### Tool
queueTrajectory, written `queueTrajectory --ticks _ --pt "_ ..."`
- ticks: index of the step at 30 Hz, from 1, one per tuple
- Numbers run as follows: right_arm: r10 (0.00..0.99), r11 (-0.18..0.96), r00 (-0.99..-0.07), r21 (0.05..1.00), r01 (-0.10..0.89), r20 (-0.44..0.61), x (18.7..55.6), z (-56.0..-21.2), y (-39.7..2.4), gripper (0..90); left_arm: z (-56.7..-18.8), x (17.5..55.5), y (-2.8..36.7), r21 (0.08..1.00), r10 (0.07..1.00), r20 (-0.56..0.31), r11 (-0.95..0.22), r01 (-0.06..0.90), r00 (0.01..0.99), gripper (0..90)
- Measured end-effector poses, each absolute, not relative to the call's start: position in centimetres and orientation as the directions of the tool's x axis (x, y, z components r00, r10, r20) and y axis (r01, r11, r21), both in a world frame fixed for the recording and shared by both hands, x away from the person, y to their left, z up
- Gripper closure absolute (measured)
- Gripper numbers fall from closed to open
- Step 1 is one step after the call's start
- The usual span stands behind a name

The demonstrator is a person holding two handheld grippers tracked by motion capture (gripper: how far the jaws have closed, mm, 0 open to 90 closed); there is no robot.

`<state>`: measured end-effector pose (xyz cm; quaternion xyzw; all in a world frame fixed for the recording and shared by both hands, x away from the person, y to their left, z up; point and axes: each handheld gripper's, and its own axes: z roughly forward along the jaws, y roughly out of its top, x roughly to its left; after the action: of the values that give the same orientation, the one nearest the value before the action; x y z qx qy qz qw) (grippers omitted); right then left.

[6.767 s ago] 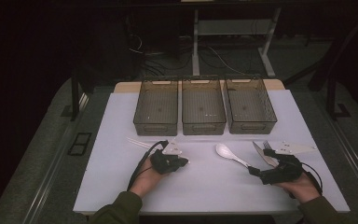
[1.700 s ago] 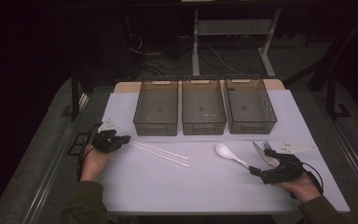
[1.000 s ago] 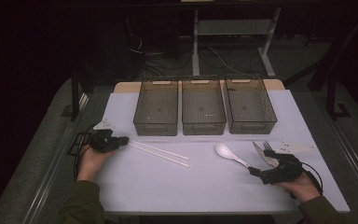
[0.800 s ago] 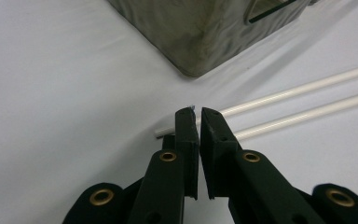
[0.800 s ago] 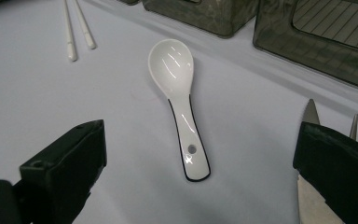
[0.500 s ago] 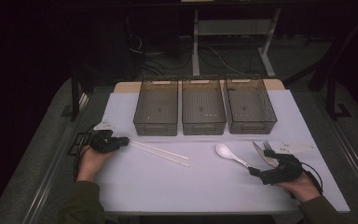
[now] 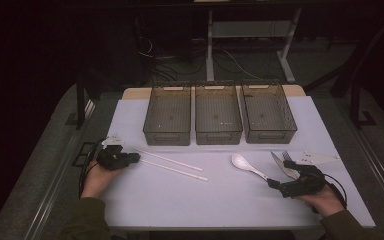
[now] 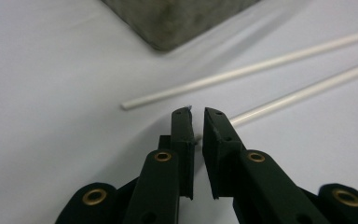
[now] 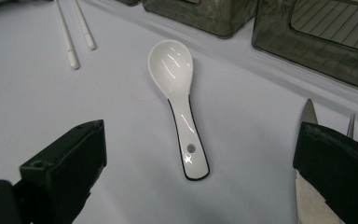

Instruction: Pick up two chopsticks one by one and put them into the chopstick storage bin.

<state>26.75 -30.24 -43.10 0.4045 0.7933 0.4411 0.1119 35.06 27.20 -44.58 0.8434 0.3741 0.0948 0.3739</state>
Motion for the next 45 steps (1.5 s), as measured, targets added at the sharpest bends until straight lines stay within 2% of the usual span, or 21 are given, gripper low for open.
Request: queueTrajectory --ticks 13,17,22,27,32,45 --pt "0.741 0.283 -0.647 0.791 0.542 0.178 26.7 -43.1 -30.2 2.5 -44.1 30.1 26.1 0.673 0.651 -0.089 -0.518 0.527 0.754 81.4" --pt "0.741 0.283 -0.647 0.791 0.542 0.178 26.7 -43.1 -30.2 2.5 -43.9 29.6 25.9 0.671 0.642 -0.079 -0.532 0.517 0.763 81.2" --pt "0.741 0.286 -0.648 0.79 0.543 0.177 26.7 -43.1 -30.1 2.5 -42.8 31.2 26.0 0.713 0.678 -0.064 -0.482 0.509 0.732 79.9" --pt "0.743 0.286 -0.646 0.788 0.545 0.177 26.8 -43.1 -30.1 2.5 -42.7 35.2 26.4 0.709 0.746 -0.049 -0.442 0.549 0.665 77.2" --pt "0.745 0.281 -0.641 0.785 0.552 0.185 26.8 -43.2 -30.2 2.5 -43.3 37.7 27.6 0.717 0.791 -0.082 -0.376 0.587 0.606 75.7" --pt "0.743 0.284 -0.644 0.786 0.55 0.183 26.9 -43.2 -30.2 2.5 -43.9 39.1 27.4 0.698 0.792 -0.117 -0.364 0.617 0.6 75.6"
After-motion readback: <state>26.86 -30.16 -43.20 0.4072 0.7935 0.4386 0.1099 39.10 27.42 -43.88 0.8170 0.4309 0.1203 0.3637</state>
